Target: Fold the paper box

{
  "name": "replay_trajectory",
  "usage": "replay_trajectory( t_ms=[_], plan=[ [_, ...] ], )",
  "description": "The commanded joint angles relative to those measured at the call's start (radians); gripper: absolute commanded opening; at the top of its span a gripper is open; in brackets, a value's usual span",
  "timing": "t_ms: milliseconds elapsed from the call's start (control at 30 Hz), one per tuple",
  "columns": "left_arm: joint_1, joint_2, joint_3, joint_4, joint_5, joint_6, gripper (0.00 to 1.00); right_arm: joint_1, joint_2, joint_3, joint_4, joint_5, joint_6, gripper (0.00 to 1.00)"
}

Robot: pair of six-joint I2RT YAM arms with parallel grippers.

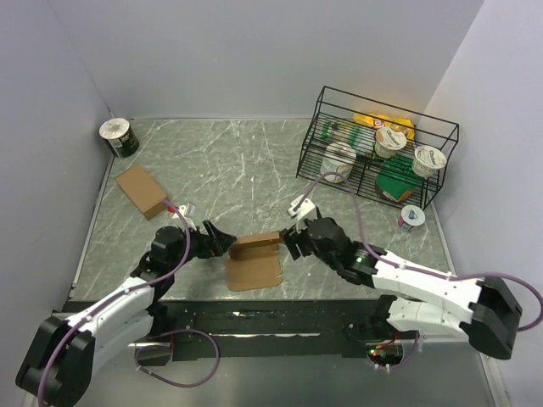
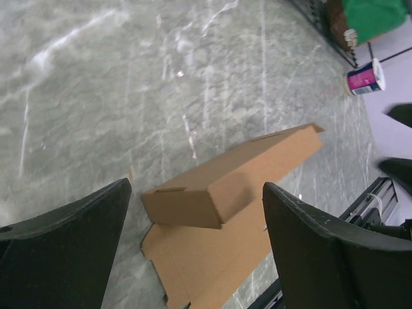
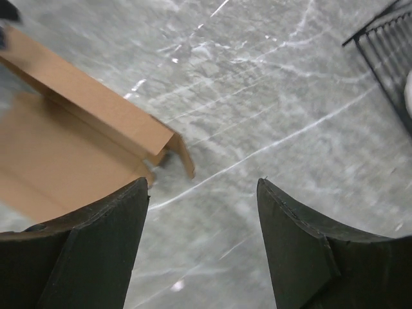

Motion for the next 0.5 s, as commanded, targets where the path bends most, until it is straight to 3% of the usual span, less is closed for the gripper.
replay_trajectory(
  t_ms=[0,200,467],
  plan=[
    [0.008,0.064,0.033,0.025,0.002,-0.088,0.86,-0.013,-0.064,0.133,-0.18,-0.054,0.307,0.73],
    [0.008,0.069,0.019,0.068,0.008,-0.131,0.8,-0.045,0.043,0.324,-0.286,-0.188,0.491,0.64],
    [0.008,0.03,-0.009,0.086,0.007,-0.143,0.76,-0.083,0.18,0.376,-0.264,-0.381,0.598,0.61]
  ],
)
